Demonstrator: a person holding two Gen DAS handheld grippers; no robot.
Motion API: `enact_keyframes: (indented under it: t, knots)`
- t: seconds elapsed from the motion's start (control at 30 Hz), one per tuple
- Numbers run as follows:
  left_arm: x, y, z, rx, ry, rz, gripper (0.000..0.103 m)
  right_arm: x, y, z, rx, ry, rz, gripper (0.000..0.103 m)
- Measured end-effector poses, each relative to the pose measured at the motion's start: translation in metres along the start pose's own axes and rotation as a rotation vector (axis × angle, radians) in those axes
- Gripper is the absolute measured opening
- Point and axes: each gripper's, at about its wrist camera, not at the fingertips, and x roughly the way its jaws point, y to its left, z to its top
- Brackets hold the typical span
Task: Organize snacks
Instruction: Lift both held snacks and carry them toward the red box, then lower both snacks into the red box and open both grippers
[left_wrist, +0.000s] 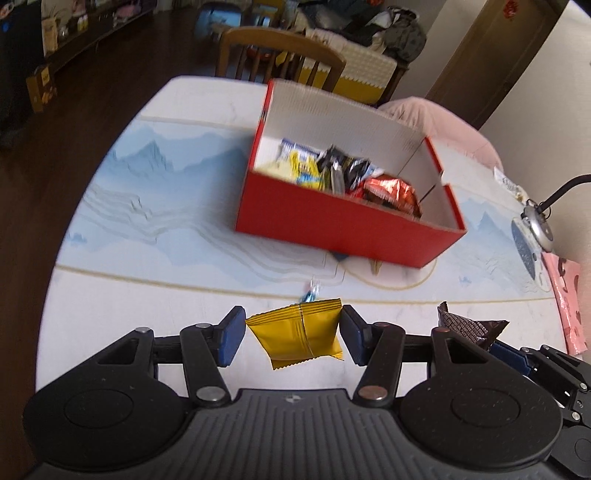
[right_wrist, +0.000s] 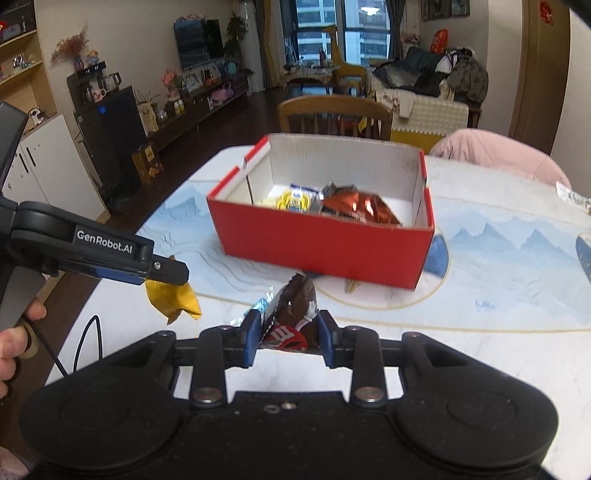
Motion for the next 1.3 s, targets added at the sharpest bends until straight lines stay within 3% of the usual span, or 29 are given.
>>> enact_keyframes:
  t: [0.23,0.57,1.07,1.3]
  knots:
    - [-0.016,-0.003,0.028,0.019,-0.053,-0.009,0.055,-0.004,-0.004,0.026,-0.005,-0.05,-0.014,0.031]
    - [-0.006,-0.019,0.074,0.031,-0.103,0.018,0.055,0.02,-0.037,0.075,-0.005,-0.087,-0.015,0.031]
    - [0.062,-0.047,0.146,0.06,-0.072,0.123,0.055,0.104,-0.083,0.132,-0.021,0.0,0.014,0.031]
    - [0.1,-0.053,0.161,0.072,-0.025,0.166,0.055,0.144,-0.102,0.147,-0.011,0.043,-0.007,0.031]
